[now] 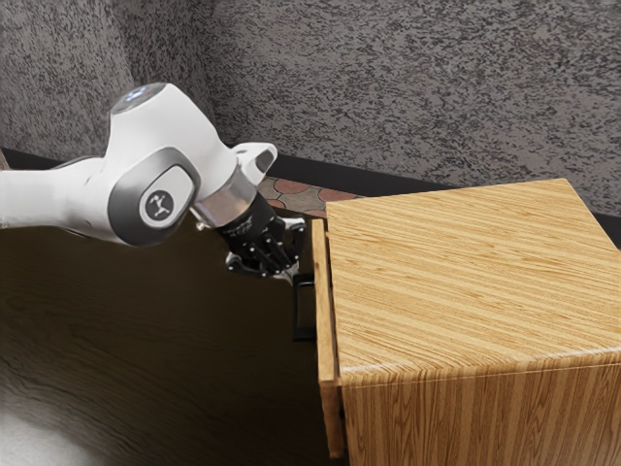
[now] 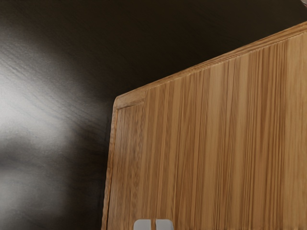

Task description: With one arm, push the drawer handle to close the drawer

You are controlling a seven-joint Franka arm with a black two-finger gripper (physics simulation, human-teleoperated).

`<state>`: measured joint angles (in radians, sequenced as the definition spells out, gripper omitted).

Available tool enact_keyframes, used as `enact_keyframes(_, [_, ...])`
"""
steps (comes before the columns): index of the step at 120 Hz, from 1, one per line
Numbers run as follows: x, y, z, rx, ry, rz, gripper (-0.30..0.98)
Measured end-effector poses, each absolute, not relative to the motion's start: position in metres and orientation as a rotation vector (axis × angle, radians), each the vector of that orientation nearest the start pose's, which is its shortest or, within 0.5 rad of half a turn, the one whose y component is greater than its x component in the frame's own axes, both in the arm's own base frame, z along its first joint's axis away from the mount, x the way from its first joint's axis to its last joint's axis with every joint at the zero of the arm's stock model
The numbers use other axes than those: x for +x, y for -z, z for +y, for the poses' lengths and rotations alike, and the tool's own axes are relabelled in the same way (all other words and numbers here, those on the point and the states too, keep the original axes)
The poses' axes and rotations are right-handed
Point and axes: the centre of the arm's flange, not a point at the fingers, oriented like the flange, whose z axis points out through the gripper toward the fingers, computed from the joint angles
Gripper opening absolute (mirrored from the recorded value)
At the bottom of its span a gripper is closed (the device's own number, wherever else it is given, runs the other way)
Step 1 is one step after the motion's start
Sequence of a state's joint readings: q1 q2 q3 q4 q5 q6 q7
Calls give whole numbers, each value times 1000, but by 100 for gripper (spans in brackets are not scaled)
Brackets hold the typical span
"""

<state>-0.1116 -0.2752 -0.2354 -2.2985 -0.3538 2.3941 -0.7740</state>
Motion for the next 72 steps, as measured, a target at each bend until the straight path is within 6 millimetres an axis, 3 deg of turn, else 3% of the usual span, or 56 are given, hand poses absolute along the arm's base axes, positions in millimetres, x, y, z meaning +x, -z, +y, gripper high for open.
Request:
enact_keyframes(42, [473,-505,-198,-3362,424,-1049,-10])
enact_keyframes(58, [470,-530,-158,-3307,552,-1165,-10])
enact_keyframes(72, [456,-580,-110,-3230,656,-1279,-10])
